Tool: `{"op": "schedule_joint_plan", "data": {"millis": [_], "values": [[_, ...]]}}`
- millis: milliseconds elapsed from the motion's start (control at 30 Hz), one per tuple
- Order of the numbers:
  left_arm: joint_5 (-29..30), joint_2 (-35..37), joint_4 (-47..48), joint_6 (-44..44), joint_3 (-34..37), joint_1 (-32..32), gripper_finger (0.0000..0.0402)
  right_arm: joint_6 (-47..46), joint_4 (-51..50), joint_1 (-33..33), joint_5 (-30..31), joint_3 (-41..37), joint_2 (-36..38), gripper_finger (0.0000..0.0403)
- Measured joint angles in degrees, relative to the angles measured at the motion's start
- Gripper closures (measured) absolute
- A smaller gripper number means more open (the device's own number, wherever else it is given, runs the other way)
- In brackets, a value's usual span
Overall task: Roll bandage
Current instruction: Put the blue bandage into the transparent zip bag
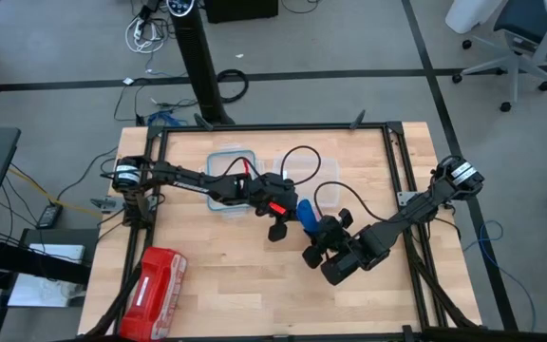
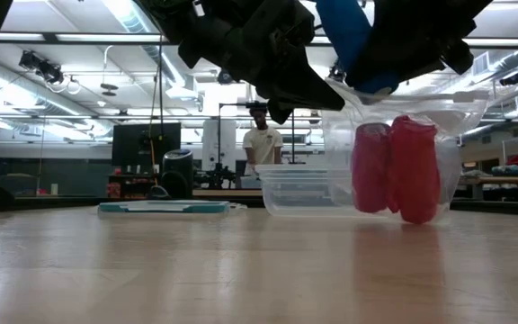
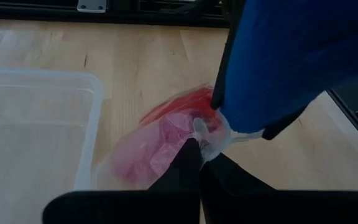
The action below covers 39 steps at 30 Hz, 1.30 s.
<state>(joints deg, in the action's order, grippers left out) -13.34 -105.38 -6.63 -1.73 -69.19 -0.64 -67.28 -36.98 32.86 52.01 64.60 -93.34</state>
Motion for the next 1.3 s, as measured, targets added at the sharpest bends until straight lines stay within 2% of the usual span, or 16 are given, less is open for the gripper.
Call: {"op": "schedule_joint_plan", "data": {"millis": [167,300,467,567,767,1067,1167,1300], "values": [[-0.1,0.0,0.6,0.0,0.0,0.0,0.0401,1.2,1.3,-0.6,-3.7,0.0,0.0,0.0275],[-0.9,0.0,0.5,0.0,0.0,0.0,0.0401,-0.2,-2.7,-0.5,-10.4,0.0,0.0,0.0275],[-0.9,0.0,0.6,0.0,0.0,0.0,0.0401,-5.4,-9.5,-0.5,-12.4,0.0,0.1,0.0275],[-0.9,0.0,0.7,0.0,0.0,0.0,0.0401,-3.8,-9.1,-0.7,-15.2,0.6,0.3,0.0275],[-0.9,0.0,0.5,0.0,0.0,0.0,0.0401,2.2,-9.7,-0.6,-13.2,5.5,0.5,0.0275],[-2.2,0.0,0.6,-0.4,0.0,0.0,0.0401,5.3,-7.3,-2.3,-13.0,5.7,0.5,0.0275],[-2.4,0.0,1.8,-0.4,0.0,0.0,0.0401,6.4,-7.1,-1.9,-18.3,5.7,0.5,0.0275],[-2.4,0.0,2.5,-0.2,0.0,0.0,0.0401,6.4,-4.8,0.6,-29.9,5.7,0.5,0.0275]]}}
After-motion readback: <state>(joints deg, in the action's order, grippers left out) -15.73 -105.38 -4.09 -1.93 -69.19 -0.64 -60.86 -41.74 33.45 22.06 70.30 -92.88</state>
